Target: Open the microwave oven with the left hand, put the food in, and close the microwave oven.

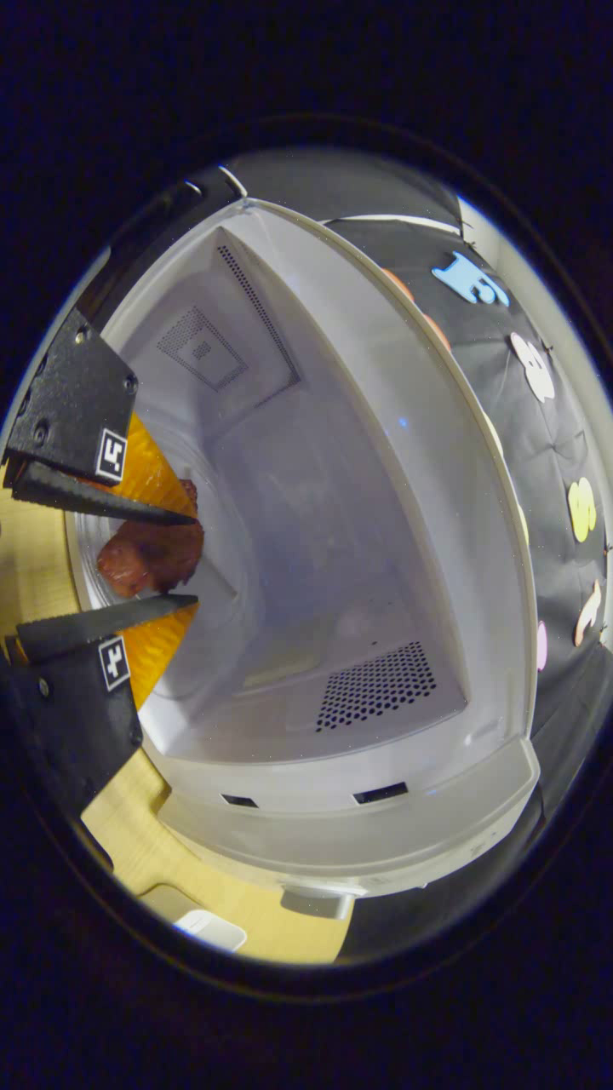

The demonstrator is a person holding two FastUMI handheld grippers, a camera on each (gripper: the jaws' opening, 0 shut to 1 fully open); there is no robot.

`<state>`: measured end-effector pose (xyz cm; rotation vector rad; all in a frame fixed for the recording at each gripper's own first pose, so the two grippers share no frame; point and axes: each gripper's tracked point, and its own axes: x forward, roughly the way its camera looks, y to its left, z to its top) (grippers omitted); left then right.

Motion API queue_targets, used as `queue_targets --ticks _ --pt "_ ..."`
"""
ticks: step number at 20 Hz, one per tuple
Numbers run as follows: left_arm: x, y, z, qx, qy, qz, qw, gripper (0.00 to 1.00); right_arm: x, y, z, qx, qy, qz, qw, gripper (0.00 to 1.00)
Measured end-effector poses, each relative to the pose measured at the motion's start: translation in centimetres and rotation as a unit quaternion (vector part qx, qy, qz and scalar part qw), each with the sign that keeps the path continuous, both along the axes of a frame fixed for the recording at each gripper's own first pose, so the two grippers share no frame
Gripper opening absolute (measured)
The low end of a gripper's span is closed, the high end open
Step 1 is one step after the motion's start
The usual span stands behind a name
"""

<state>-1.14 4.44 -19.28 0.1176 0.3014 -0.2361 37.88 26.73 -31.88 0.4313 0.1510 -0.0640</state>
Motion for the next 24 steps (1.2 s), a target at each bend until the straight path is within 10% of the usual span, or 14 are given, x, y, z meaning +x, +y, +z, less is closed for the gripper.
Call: queue_targets --ticks 7,9,15,24 --pt "-0.4 0.1 1.3 -0.006 -0.014 0.003 1.000 0.95 -4.7 -0.9 3.4 -0.044 0.000 0.025 0.999 0.77" --pt "-0.4 0.4 2.3 -0.005 -0.022 0.008 1.000 0.95 -7.6 -1.6 6.1 -0.087 -0.016 0.037 0.995 0.71" --pt "-1.4 2.9 5.4 -0.006 -0.054 0.030 0.998 0.95 -18.8 -4.1 11.1 -0.104 0.014 0.078 0.991 1.00" --pt "-1.0 10.6 7.4 0.003 -0.091 0.099 0.991 0.95 -34.1 -13.5 19.2 -0.188 0.035 0.081 0.978 1.00"
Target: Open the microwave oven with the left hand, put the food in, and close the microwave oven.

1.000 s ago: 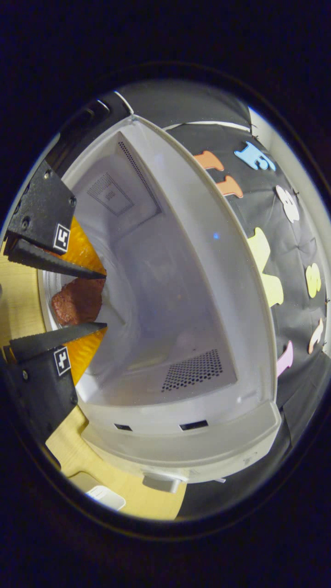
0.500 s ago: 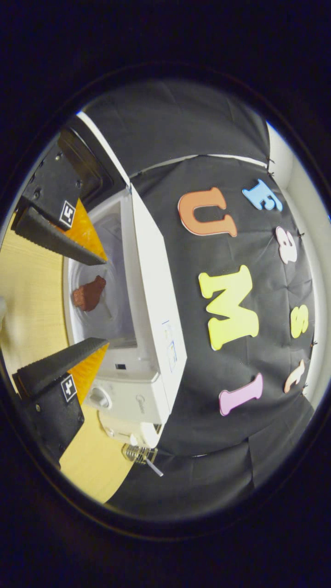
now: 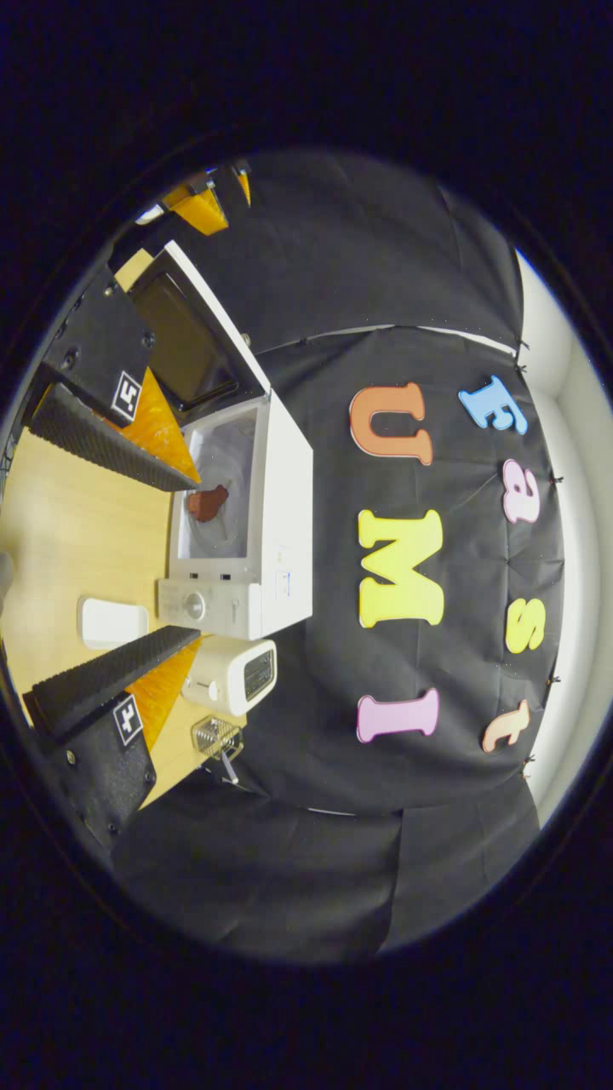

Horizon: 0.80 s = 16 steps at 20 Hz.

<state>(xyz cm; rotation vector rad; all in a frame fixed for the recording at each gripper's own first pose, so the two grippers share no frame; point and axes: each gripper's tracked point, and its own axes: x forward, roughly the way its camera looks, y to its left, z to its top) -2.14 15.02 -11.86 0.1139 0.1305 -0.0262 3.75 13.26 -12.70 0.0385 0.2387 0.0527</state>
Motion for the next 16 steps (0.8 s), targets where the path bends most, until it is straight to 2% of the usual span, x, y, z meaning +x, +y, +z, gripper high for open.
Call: queue_targets --ticks 1,2,3,4,5,6,7,8,9,10,11,12,13,14,15,16 --pt "0.0 0.3 -0.1 0.003 -0.002 -0.002 1.000 0.95 -1.0 -0.9 1.2 0.006 -0.003 -0.004 1.000 1.00" --pt "-0.1 1.0 -0.1 0.009 -0.009 0.002 1.000 0.82 -2.0 -1.9 2.2 0.007 -0.008 -0.012 1.000 1.00" --pt "0.1 1.3 -0.6 0.011 -0.003 0.004 1.000 0.75 -2.9 -3.1 3.4 0.002 -0.019 -0.022 1.000 1.00" --pt "0.1 1.3 -1.1 0.006 0.002 -0.004 1.000 0.75 -3.7 -4.2 4.2 -0.004 -0.023 -0.033 0.999 1.00" --pt "-0.4 1.0 -1.3 0.001 0.002 -0.007 1.000 0.70 -4.4 -5.0 4.9 -0.006 -0.028 -0.040 0.999 0.91" --pt "-0.5 0.8 -1.6 -0.009 0.002 -0.011 1.000 0.49 -5.2 -5.7 5.7 -0.006 -0.032 -0.047 0.998 1.00" --pt "-0.8 0.8 -2.1 -0.015 0.007 -0.015 1.000 0.28 -6.1 -6.5 6.4 -0.008 -0.038 -0.055 0.998 1.00" --pt "-0.6 0.5 -2.4 -0.014 0.001 -0.026 1.000 0.24 -6.6 -7.0 7.1 -0.007 -0.043 -0.060 0.997 1.00" --pt "-0.5 2.0 -2.6 -0.001 0.001 0.001 1.000 0.25 -6.9 -7.2 7.5 -0.005 -0.044 -0.062 0.997 1.00" --pt "-0.2 2.5 -3.5 -0.008 0.015 0.002 1.000 0.00 -7.2 -7.5 7.6 0.000 -0.042 -0.063 0.997 0.91" --pt "-0.5 1.8 -3.7 -0.020 0.010 -0.001 1.000 0.02 -7.5 -7.7 7.8 0.004 -0.040 -0.063 0.997 0.91" --pt "0.2 1.9 -4.3 -0.028 0.013 0.001 1.000 0.00 -7.7 -8.0 8.2 0.007 -0.042 -0.068 0.997 1.00" --pt "0.0 1.8 -4.7 -0.034 0.017 -0.006 0.999 0.00 -7.8 -8.4 8.3 0.009 -0.041 -0.070 0.997 1.00" --pt "0.1 2.3 -4.9 -0.034 0.016 -0.001 0.999 0.00 -7.9 -8.3 8.3 0.015 -0.040 -0.071 0.997 0.91" --pt "0.1 2.8 -5.4 -0.035 0.016 -0.003 0.999 0.00 -8.0 -8.2 8.4 0.019 -0.040 -0.071 0.996 0.91" --pt "0.4 3.3 -6.0 -0.037 0.021 -0.001 0.999 0.00 -8.1 -8.1 8.3 0.021 -0.036 -0.069 0.997 1.00"
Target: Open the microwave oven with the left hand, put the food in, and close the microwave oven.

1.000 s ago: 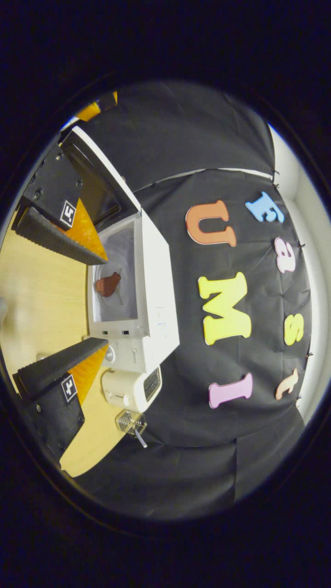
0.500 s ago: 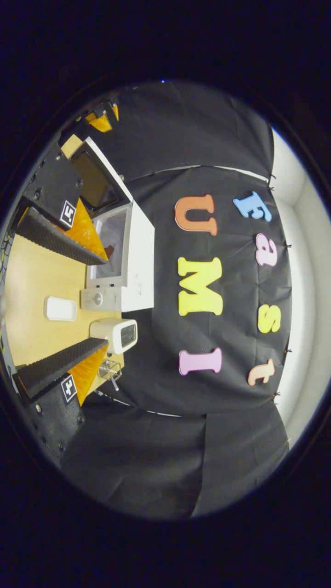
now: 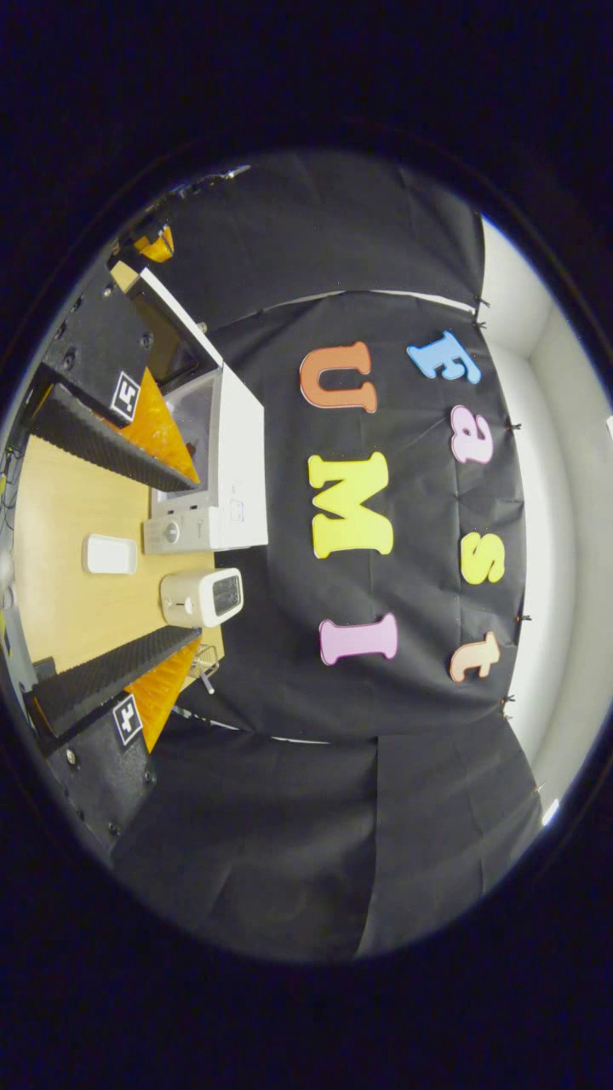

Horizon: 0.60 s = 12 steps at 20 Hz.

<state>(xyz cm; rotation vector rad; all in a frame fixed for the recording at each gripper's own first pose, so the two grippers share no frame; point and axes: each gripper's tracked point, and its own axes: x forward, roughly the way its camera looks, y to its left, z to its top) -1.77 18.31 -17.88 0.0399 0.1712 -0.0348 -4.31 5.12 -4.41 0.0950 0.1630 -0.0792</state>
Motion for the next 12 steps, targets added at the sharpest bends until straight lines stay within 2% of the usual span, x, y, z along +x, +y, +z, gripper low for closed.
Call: queue_targets --ticks 1,2,3,4,5,6,7,11,12 --pt "0.2 0.2 -0.7 0.000 0.005 0.001 1.000 0.00 0.0 0.0 -0.4 0.001 0.004 0.001 1.000 1.00" --pt "0.4 0.6 -1.4 0.005 0.009 0.003 1.000 0.00 0.0 0.1 -0.6 0.004 0.010 0.001 1.000 0.91" --pt "0.6 0.9 -2.2 0.004 0.017 0.003 1.000 0.00 -0.1 0.2 -0.8 0.009 0.016 0.002 1.000 0.91" --pt "0.8 1.0 -2.8 0.003 0.020 0.005 1.000 0.00 -0.2 0.2 -1.0 0.014 0.021 0.001 1.000 1.00" --pt "0.9 0.9 -3.4 0.000 0.027 0.004 1.000 0.11 -0.2 0.1 -1.0 0.019 0.020 -0.001 1.000 1.00" --pt "0.9 0.7 -4.1 -0.002 0.035 0.003 0.999 0.00 -0.2 0.1 -0.8 0.020 0.017 -0.001 1.000 0.91" --pt "0.9 0.6 -4.6 -0.004 0.039 0.001 0.999 0.00 -0.1 -0.1 -1.0 0.017 0.020 -0.004 1.000 1.00" --pt "0.9 -0.1 -5.8 -0.014 0.048 0.004 0.999 0.00 0.1 0.1 -1.5 0.016 0.030 0.001 0.999 1.00" --pt "0.9 -0.7 -6.0 -0.017 0.051 -0.001 0.999 0.00 0.1 -0.1 -1.5 0.014 0.030 0.000 0.999 0.91"
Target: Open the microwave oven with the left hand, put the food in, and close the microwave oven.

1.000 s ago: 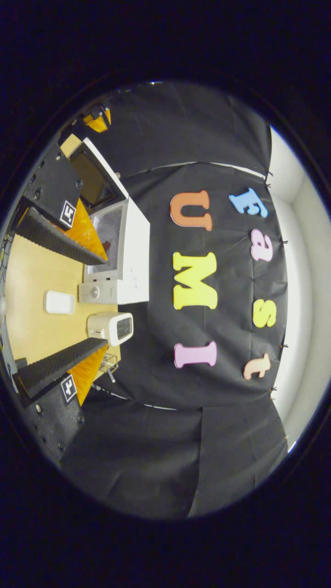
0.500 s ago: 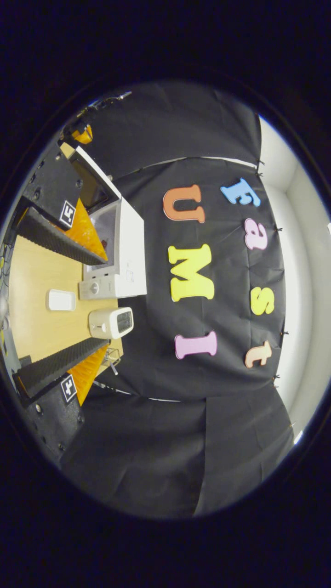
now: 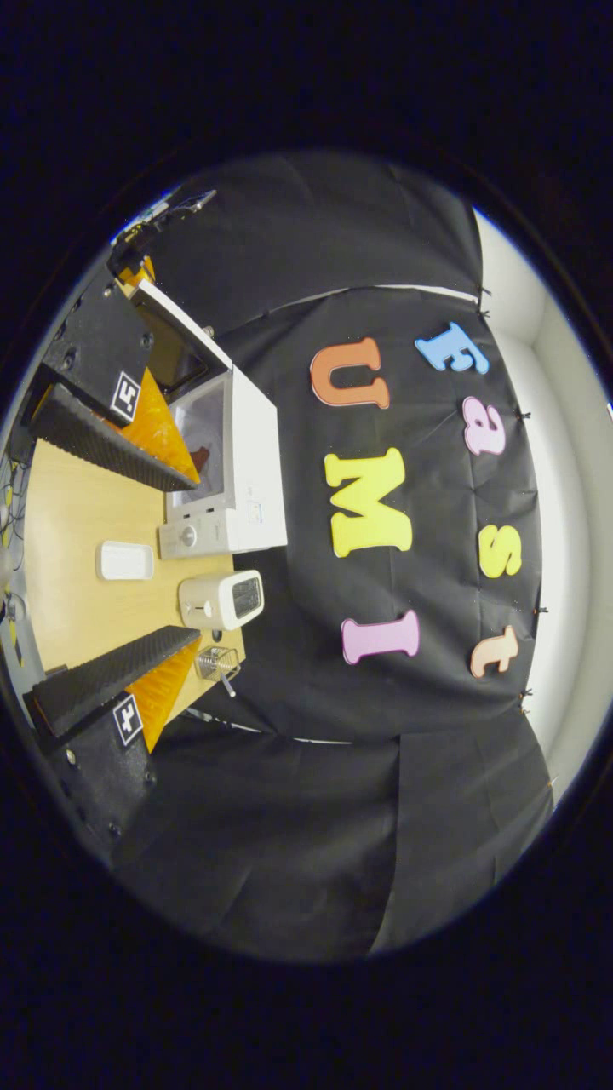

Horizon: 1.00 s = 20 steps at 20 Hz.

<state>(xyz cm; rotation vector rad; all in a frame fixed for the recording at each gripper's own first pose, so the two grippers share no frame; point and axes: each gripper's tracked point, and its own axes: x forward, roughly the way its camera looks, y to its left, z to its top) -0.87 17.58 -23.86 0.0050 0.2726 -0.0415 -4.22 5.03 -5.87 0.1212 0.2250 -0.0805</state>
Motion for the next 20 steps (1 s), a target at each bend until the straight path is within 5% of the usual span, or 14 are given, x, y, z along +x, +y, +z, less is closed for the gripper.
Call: queue_targets --ticks 2,4,5,8,9,10,20 --pt "-0.2 -1.1 -0.1 0.006 0.002 -0.008 1.000 0.00 0.1 -0.2 0.1 0.001 -0.002 -0.003 1.000 1.00" --pt "-0.3 -2.9 0.3 0.010 -0.002 -0.023 1.000 0.00 0.4 -0.2 -0.3 0.002 0.001 0.001 1.000 0.91" --pt "-0.3 -3.8 0.4 0.010 -0.004 -0.031 0.999 0.00 0.5 -0.3 -0.4 0.004 0.002 0.003 1.000 1.00" --pt "0.2 -6.6 0.4 0.007 -0.002 -0.051 0.999 0.00 1.3 -0.3 -0.9 0.006 0.009 0.014 1.000 1.00" --pt "0.3 -7.7 0.4 0.002 -0.001 -0.059 0.998 0.00 1.5 -0.3 -1.0 0.008 0.011 0.016 1.000 0.91" --pt "0.5 -8.7 0.5 0.001 0.000 -0.066 0.998 0.00 1.9 -0.4 -0.9 0.011 0.012 0.019 1.000 1.00" --pt "3.4 -16.7 1.1 -0.009 -0.003 -0.104 0.995 0.00 4.2 -3.6 -1.0 0.015 0.017 0.027 0.999 1.00"
